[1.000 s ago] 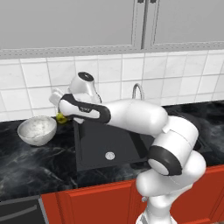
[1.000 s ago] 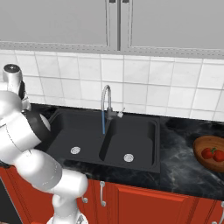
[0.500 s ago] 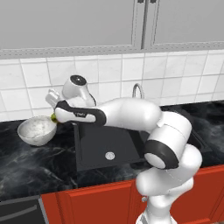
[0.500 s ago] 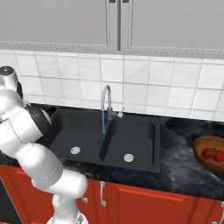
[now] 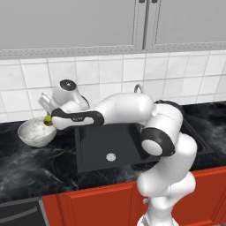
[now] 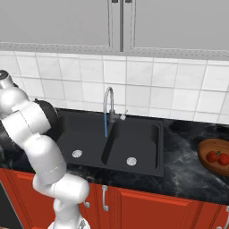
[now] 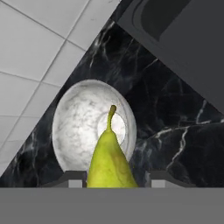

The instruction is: Pick the bell peppers from the sink and place them in one bowl. Place the pear in the other bowl. Then turn off the sink faucet.

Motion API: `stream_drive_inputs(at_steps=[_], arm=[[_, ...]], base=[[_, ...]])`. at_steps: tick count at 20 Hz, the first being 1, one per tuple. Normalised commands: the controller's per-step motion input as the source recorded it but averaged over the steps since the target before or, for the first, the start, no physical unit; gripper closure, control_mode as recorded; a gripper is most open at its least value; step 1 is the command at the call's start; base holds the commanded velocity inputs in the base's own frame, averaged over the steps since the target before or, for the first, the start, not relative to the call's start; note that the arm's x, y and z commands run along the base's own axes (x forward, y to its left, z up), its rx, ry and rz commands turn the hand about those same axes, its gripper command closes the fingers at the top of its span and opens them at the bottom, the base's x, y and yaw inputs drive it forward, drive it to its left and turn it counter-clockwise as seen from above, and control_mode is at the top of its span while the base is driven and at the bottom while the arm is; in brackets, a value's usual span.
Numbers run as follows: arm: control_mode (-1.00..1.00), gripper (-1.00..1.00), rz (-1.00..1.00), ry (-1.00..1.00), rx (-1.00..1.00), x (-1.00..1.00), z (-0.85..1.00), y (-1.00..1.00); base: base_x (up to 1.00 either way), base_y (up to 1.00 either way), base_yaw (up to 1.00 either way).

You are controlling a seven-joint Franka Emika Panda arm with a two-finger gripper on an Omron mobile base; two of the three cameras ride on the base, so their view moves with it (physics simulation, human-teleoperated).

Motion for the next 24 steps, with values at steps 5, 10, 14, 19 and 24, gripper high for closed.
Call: stream_drive_inputs(at_steps=[5,10,14,19,24], arm=[[-1.0,1.0,-0.05,0.08,-0.03,0.43,-0.12,0.24],[-1.0,1.0,-0.05,0.06,-0.05,0.41,-0.2,0.38],[-1.0,1.0,-0.06,0.02,-0.07,0.12,-0.15,0.67],[-1.0,-1.0,-0.1,0.03,-0.04,0.38,-0.02,0.3],[-1.0,-1.0,-0.12,0.03,-0.01,0.36,0.0,-0.13]], base=[[0.0,0.0,0.0],[0.0,0.0,0.0],[0.0,0.0,0.0],[0.0,0.0,0.0],[0.0,0.0,0.0]])
